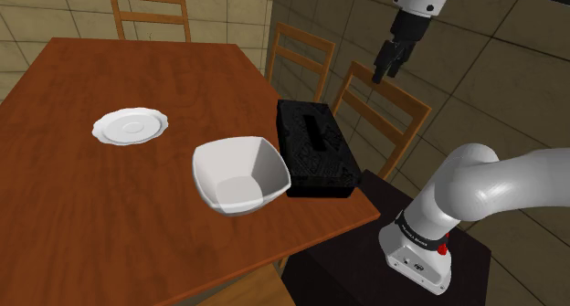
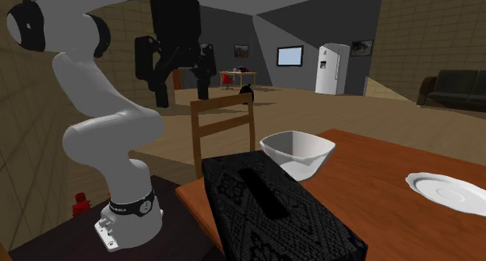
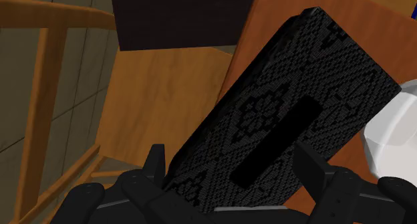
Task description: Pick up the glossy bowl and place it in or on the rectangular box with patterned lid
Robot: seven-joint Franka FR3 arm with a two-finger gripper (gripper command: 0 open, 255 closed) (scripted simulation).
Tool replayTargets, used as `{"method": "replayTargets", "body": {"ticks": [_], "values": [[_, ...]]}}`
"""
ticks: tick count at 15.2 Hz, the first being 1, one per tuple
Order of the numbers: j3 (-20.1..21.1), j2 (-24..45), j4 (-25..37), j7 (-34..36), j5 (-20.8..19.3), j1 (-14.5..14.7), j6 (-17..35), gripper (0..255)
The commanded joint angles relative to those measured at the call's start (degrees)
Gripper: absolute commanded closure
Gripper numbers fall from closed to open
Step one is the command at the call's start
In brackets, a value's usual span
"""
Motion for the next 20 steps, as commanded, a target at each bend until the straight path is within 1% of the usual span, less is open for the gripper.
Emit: {"method": "replayTargets", "body": {"ticks": [1,6,11,16,20], "values": [[0.0,0.0,0.0,0.0,0.0,0.0,0.0,0],[5.1,1.5,-4.2,6.5,4.3,1.6,6.3,0],[10.4,5.1,-6.6,12.8,8.3,3.4,13.3,0],[15.8,10.7,-7.0,19.0,11.5,4.9,20.6,0],[20.1,16.6,-5.9,23.9,13.1,5.6,26.5,0]]}}
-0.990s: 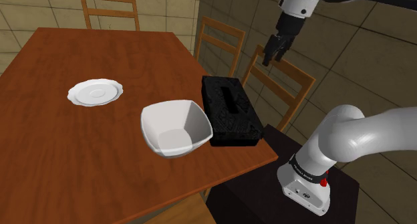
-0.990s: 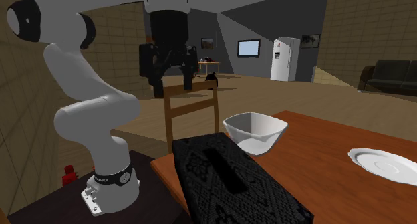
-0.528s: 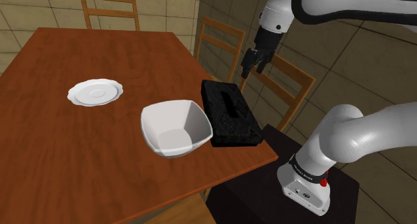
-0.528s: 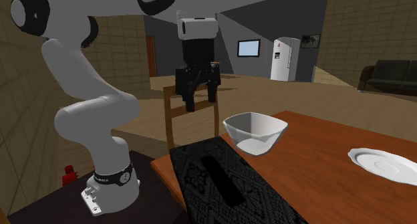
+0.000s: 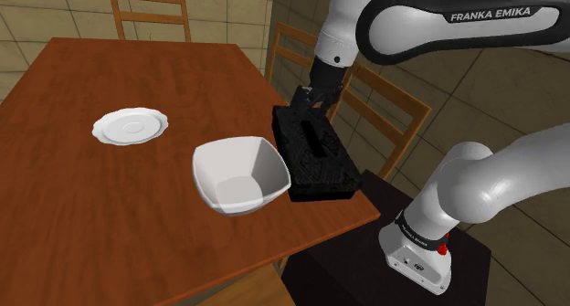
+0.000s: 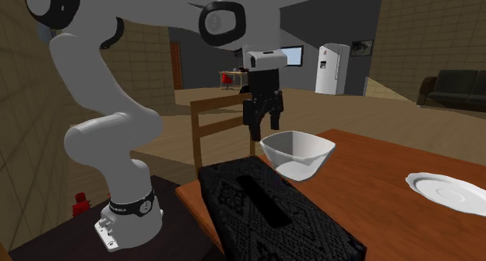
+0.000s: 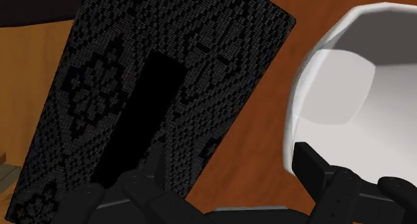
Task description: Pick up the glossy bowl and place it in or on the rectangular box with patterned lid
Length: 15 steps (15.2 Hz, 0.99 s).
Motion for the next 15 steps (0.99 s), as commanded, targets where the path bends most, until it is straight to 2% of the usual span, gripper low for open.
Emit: {"method": "replayTargets", "body": {"ticks": [1,6,15], "values": [[2.2,3.3,0.8,2.5,0.6,0.2,3.1,0],[7.6,12.2,4.3,9.3,0.1,0.3,9.9,0],[9.1,16.4,1.6,10.6,-0.7,0.1,16.8,0]]}}
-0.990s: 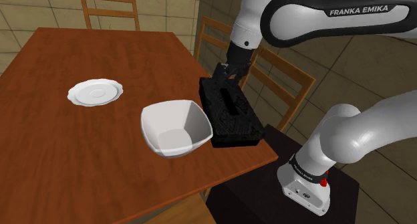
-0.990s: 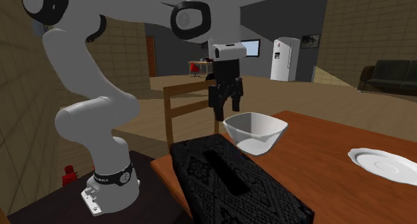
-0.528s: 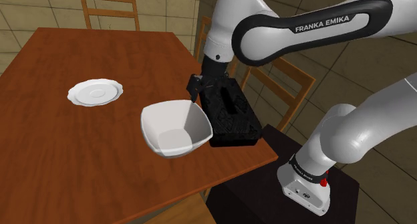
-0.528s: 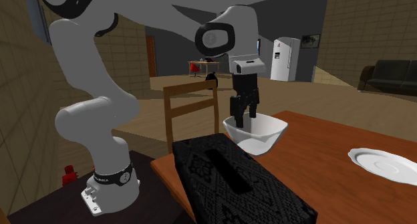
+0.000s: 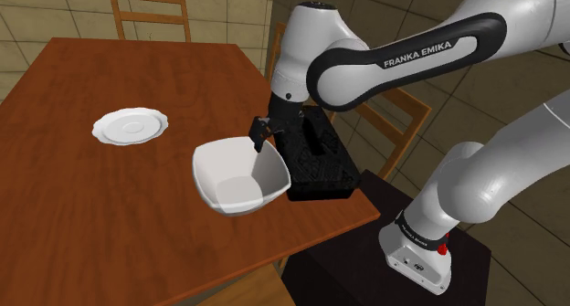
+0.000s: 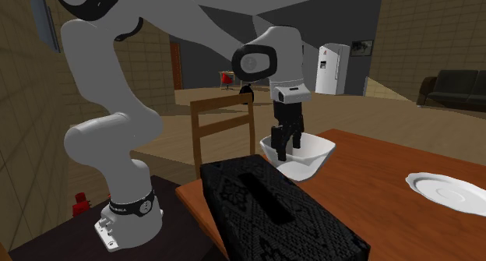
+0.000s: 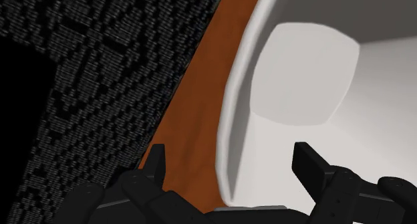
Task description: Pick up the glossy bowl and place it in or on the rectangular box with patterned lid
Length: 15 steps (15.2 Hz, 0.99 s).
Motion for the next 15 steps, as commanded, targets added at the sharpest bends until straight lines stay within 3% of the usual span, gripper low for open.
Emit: {"method": "replayTargets", "body": {"ticks": [1,7,8,15], "values": [[0.1,0.4,-0.2,0.1,-0.1,-0.1,0.6,0],[0.1,0.4,-0.2,0.1,-0.1,-0.1,0.6,0],[0.1,0.4,-0.2,0.1,-0.1,-0.1,0.6,255],[0.1,0.4,-0.2,0.1,-0.1,-0.1,0.6,255]]}}
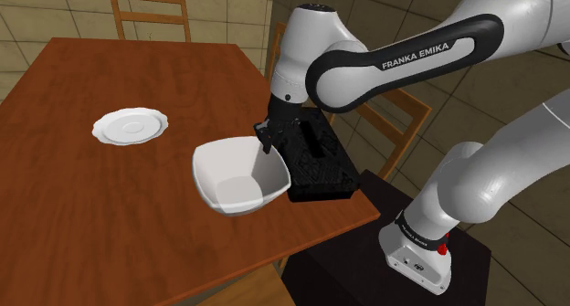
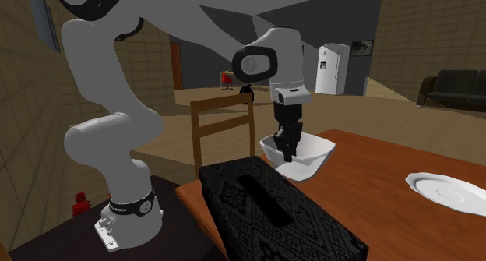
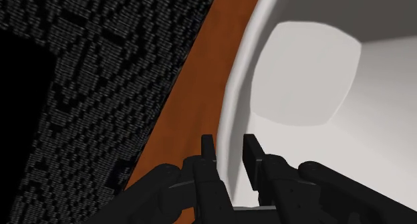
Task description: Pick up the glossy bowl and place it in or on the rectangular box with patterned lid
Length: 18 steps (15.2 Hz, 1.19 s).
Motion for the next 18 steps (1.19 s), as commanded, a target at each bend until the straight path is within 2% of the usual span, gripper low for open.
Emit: {"method": "replayTargets", "body": {"ticks": [1,18], "values": [[0.0,0.0,0.0,0.0,0.0,0.0,0.0,255],[-1.7,-4.2,8.9,-0.5,0.3,0.0,-13.0,255]]}}
